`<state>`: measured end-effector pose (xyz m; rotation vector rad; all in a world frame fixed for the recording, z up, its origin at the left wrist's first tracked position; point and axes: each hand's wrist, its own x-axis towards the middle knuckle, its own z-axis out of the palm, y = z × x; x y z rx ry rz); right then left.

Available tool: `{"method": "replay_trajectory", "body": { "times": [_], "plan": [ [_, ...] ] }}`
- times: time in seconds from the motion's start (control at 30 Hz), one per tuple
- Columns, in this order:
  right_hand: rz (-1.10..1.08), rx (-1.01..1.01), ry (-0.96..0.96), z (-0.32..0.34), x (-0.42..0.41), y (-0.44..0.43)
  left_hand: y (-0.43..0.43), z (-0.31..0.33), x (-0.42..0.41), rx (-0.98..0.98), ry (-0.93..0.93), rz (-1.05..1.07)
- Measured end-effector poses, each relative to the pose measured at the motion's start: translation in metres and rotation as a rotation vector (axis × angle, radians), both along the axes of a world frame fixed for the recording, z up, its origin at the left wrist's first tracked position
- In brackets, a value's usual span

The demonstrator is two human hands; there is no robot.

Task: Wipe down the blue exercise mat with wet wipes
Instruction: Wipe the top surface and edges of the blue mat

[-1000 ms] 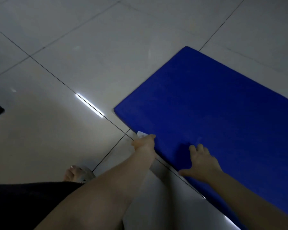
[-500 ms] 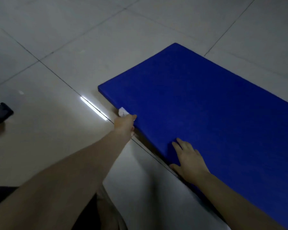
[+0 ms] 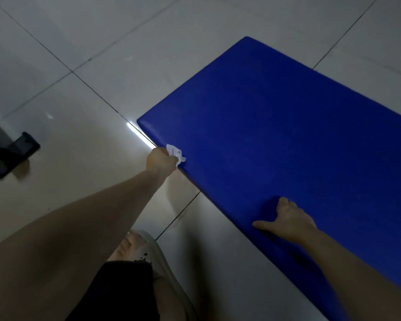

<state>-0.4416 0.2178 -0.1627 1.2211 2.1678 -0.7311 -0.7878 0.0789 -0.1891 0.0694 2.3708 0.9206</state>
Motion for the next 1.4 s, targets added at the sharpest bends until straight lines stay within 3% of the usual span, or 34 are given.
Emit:
{"method": "replay_trajectory", "body": {
  "times": [0.07,0.23,0.33,0.47,0.6,0.77,0.87,0.97,1.07,1.2,1.3,1.4],
  "plan": [
    [-0.004,-0.010,-0.012,0.000,-0.002,0.002,0.003,0.008,0.007,-0.174,0.158,-0.118],
    [0.004,-0.052,-0.026,0.001,-0.006,0.008,0.011,0.021,0.024,-0.124,0.439,-0.299],
    [0.027,-0.053,-0.044,0.001,-0.006,0.013,0.012,0.008,0.027,-0.234,0.549,-0.467],
    [0.007,-0.091,-0.048,0.000,-0.008,0.017,0.004,0.006,0.025,-0.224,0.539,-0.523],
    [0.001,-0.111,-0.056,0.003,-0.011,0.018,0.004,0.020,0.017,-0.054,0.265,-0.320],
    [0.018,-0.098,-0.057,0.008,-0.013,0.019,0.014,0.017,0.026,-0.104,0.252,-0.183],
    [0.036,-0.085,-0.062,0.008,-0.014,0.017,0.010,0.019,0.049,-0.021,0.214,-0.100],
    [0.049,-0.103,-0.083,0.011,-0.018,0.017,-0.004,0.016,0.091,0.031,0.164,-0.190],
    [0.036,-0.118,-0.095,0.014,-0.021,0.018,-0.016,0.003,0.118,-0.003,0.203,-0.410],
    [0.055,-0.117,-0.096,0.014,-0.021,0.018,-0.012,0.004,0.090,-0.113,0.443,-0.721],
    [0.071,-0.108,-0.072,0.010,-0.017,0.018,-0.006,0.011,0.048,-0.172,0.579,-0.593],
    [0.066,-0.111,-0.056,0.010,-0.015,0.018,-0.006,0.010,0.025,-0.160,0.554,-0.405]
  ]
}}
